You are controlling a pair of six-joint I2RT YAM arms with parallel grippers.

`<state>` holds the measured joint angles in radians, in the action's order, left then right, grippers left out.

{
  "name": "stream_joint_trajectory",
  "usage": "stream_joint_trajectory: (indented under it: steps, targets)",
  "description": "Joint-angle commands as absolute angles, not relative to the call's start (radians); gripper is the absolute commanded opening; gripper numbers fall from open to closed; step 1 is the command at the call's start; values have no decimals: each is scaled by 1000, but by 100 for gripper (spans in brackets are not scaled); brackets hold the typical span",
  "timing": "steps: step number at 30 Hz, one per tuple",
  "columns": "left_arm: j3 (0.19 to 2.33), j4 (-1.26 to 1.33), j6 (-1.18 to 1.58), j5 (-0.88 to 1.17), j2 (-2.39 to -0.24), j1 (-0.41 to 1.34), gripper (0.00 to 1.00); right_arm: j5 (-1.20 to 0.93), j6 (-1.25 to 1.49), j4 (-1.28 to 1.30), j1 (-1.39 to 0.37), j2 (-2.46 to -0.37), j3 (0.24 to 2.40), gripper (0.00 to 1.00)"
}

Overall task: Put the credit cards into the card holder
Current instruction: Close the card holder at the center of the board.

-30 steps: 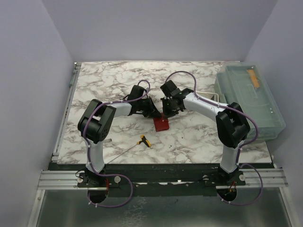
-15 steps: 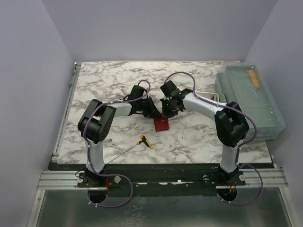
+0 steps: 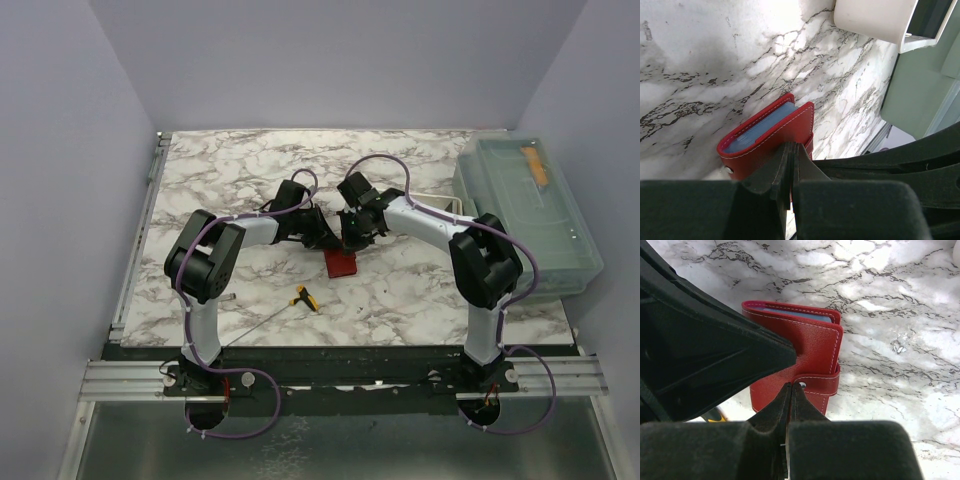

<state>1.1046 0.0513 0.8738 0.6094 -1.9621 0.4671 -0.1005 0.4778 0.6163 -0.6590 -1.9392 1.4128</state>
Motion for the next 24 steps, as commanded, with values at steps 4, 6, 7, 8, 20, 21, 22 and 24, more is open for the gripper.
stream_joint_trajectory:
  steps: [4,6,7,8,20,21,22,24]
  targets:
    - [1118,14,850,594,-1980,480,6,-114,463,600,-659,-1974,1426,0]
    - [1118,14,851,594,-1980,480,5,-114,463,597,-659,-1978,1428,0]
    - [1118,14,851,594,-1980,480,5,-114,463,594,-660,-1979,1426,0]
    - [1118,14,851,594,-1980,480,5,-114,463,592,-660,-1981,1424,0]
    - [1118,11,849,594,-1977,481,5,-110,449,567,-646,-2014,1412,0]
    - [1118,9,849,595,-1977,479,5,-112,446,565,-642,-2016,1412,0]
    - [1118,9,849,594,-1976,481,5,-115,444,564,-638,-2019,1410,0]
    - [1118,8,848,594,-1976,480,5,-120,437,555,-630,-2022,1402,0]
